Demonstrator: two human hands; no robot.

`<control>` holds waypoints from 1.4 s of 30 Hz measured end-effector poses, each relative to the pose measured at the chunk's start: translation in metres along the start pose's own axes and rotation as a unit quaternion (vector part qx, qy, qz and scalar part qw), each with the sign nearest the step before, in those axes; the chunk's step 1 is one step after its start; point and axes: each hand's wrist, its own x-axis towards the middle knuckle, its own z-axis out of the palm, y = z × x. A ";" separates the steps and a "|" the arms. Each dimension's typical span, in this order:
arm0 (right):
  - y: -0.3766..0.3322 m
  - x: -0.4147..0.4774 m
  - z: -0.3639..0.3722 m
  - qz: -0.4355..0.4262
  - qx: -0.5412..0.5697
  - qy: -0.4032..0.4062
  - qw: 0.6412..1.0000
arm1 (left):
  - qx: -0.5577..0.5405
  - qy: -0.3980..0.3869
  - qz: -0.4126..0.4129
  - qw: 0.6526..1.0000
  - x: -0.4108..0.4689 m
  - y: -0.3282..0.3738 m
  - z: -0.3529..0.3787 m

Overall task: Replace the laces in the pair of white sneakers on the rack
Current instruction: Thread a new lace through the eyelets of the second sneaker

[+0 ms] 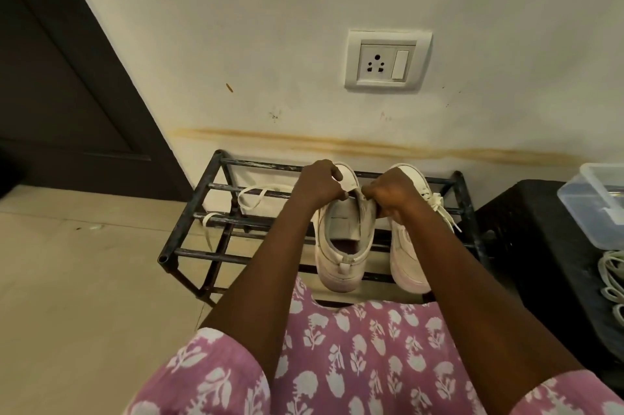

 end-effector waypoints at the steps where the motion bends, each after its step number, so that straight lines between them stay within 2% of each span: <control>1: 0.002 -0.001 -0.002 0.014 0.025 -0.007 1.000 | -0.006 0.005 -0.004 1.000 0.000 0.001 0.006; 8: 0.004 -0.012 -0.016 0.065 0.114 -0.058 0.990 | -0.070 0.074 -0.061 0.993 -0.003 0.001 0.032; 17: 0.004 -0.011 -0.016 0.077 0.129 -0.073 0.986 | -0.121 0.084 -0.097 0.984 -0.001 0.000 0.034; 27: 0.005 -0.009 -0.014 0.082 0.137 -0.059 0.985 | -0.117 0.113 -0.123 0.979 -0.002 0.003 0.038; 33: 0.006 -0.007 -0.011 0.081 0.152 -0.054 0.983 | -0.148 0.094 -0.114 0.978 -0.003 0.002 0.034; 42: 0.005 -0.005 0.001 0.095 0.204 -0.073 0.972 | -0.099 0.136 -0.127 0.977 -0.005 0.000 0.031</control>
